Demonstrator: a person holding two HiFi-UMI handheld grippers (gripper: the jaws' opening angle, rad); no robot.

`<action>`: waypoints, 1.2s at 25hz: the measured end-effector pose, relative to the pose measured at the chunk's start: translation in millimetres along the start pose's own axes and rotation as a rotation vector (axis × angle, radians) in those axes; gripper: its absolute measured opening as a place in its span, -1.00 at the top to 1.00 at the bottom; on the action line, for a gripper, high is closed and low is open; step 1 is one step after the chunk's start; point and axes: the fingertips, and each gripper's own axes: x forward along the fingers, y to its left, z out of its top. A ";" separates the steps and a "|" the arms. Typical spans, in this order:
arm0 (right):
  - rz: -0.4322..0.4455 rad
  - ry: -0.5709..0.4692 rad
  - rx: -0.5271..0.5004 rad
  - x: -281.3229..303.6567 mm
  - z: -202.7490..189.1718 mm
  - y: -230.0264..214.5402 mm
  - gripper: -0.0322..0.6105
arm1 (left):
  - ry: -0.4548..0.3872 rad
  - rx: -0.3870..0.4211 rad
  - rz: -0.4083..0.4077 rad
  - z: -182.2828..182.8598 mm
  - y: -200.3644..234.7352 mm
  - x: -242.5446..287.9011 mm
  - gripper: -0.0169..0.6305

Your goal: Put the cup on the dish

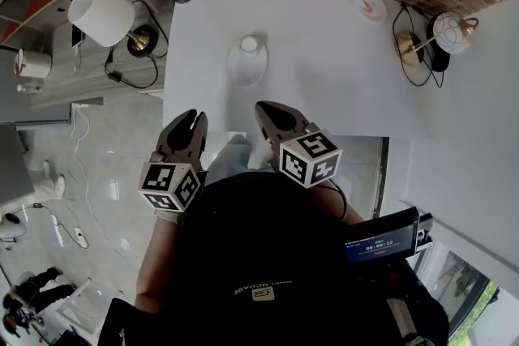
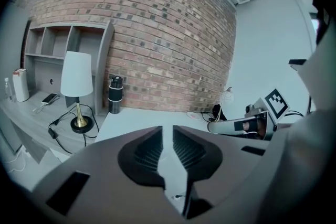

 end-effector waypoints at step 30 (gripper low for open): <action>-0.065 -0.030 -0.024 -4.6 12.6 -20.2 0.89 | 0.128 0.083 -0.063 -7.5 -15.2 27.8 0.93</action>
